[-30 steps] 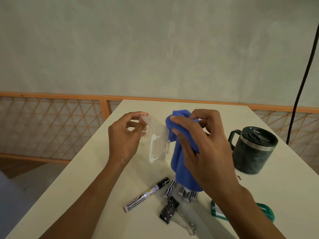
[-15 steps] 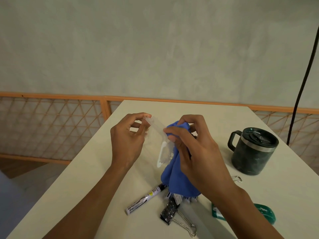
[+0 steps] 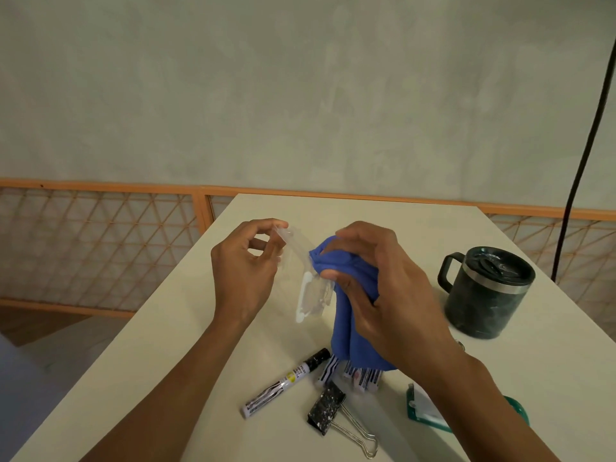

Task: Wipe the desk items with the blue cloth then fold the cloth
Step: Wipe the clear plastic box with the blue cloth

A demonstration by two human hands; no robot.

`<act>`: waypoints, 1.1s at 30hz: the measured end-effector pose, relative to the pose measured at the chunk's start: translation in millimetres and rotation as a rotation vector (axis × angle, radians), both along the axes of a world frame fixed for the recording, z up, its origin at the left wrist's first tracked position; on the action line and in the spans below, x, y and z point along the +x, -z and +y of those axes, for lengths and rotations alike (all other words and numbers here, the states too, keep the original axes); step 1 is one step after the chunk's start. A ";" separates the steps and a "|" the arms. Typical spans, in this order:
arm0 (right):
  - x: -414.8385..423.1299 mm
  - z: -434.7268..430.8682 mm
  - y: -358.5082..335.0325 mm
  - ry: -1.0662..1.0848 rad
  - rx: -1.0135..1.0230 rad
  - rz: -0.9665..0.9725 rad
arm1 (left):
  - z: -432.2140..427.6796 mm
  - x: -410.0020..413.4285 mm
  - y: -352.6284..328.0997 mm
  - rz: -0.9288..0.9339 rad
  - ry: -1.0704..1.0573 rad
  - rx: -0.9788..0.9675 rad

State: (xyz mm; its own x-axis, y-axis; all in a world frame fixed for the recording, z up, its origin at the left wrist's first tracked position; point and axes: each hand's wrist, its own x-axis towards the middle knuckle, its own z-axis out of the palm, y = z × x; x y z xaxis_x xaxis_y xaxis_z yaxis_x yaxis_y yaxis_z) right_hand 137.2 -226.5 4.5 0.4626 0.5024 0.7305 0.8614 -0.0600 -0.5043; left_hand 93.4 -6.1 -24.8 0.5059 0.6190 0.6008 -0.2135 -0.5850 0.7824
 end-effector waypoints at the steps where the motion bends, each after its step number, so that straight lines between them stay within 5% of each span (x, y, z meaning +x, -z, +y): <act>1: 0.6 -1.0 0.3 -0.011 -0.001 -0.006 | 0.8 0.4 0.0 0.007 -0.002 -0.015; 11: 6.4 -5.5 6.8 0.199 0.203 0.051 | -2.3 4.0 0.5 0.072 0.057 -0.327; 16: 5.4 -0.2 14.1 0.148 0.054 -0.121 | -5.4 2.1 -0.1 0.060 0.112 -0.484; 23: 12.1 -3.1 12.6 0.222 0.099 -0.137 | -11.9 -1.4 -3.6 0.098 0.257 -0.466; 30: 16.7 -12.2 3.4 0.310 0.251 -0.087 | -5.0 -9.3 -6.4 0.229 0.692 -0.294; 33: 15.7 -12.0 3.3 0.314 0.265 -0.098 | -2.2 -7.4 -3.9 0.262 0.667 -0.249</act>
State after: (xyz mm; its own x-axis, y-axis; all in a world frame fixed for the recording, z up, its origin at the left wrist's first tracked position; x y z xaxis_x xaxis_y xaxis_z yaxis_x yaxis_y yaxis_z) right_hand 152.8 -238.5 1.3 0.4851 0.1373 0.8636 0.8668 -0.2061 -0.4541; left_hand 86.0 -8.3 -20.9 0.9274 0.2330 0.2926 -0.2497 -0.1965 0.9482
